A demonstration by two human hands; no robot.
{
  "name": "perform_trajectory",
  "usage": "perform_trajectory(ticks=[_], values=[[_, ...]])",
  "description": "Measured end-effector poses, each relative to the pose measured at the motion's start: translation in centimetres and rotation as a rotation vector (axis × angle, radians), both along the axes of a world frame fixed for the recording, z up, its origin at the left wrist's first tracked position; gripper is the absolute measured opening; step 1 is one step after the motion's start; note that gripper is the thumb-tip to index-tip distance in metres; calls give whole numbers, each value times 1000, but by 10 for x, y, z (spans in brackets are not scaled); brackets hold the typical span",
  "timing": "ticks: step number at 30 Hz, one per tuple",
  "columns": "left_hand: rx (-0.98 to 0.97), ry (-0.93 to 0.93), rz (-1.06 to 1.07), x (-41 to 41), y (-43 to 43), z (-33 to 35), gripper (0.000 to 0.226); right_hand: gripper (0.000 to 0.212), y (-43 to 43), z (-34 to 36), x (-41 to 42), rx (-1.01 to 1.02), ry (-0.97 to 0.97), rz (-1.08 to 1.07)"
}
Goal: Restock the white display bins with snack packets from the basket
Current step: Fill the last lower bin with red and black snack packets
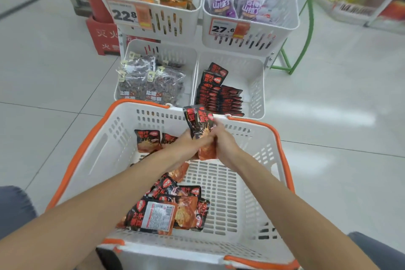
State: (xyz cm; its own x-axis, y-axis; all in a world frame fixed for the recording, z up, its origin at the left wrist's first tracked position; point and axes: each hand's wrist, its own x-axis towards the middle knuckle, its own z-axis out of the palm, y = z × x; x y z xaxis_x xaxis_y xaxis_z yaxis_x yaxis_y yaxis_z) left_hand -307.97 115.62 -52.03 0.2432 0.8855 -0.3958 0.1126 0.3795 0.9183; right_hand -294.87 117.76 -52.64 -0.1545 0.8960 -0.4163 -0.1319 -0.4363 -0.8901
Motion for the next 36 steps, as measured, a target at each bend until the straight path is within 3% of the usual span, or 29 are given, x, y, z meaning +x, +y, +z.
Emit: perform_trajectory(ticks=[4, 8, 10, 12, 15, 18, 20, 25, 28, 30, 33, 36], values=[[221, 222, -3, -7, 24, 14, 32, 74, 24, 25, 30, 91, 55, 77], [368, 211, -73, 8, 60, 33, 57, 58, 54, 52, 59, 241, -98, 216], [425, 191, -86, 25, 87, 38, 55, 52, 74, 63, 77, 291, -155, 224], [457, 167, -73, 46, 114, 44, 49, 44, 95, 72, 97, 380, -289, 126], [511, 167, -84, 72, 160, 46, 62, 35, 124, 71, 117, 528, -399, -91], [573, 307, -144, 79, 213, 35, 73, 38, 151, 49, 139, 650, -404, -247], [577, 442, -134, 65, 251, 22, 61, 40, 171, 30, 150, 679, -442, -322], [693, 834, -250, 45, 328, -5, 47, 37, 220, -10, 148, 668, -466, -281], [726, 1069, -411, 51, 357, -25, 51, 39, 242, -37, 142, 497, -366, -166], [712, 1150, -479, 54, 369, -40, 54, 29, 246, -52, 141, 372, -360, -39], [786, 1269, -430, 58, 370, -40, 49, 15, 240, -61, 147, 262, -370, 103], [1022, 1308, -383, 50, 350, -26, 54, 36, 236, -56, 153, 221, -350, 156]])
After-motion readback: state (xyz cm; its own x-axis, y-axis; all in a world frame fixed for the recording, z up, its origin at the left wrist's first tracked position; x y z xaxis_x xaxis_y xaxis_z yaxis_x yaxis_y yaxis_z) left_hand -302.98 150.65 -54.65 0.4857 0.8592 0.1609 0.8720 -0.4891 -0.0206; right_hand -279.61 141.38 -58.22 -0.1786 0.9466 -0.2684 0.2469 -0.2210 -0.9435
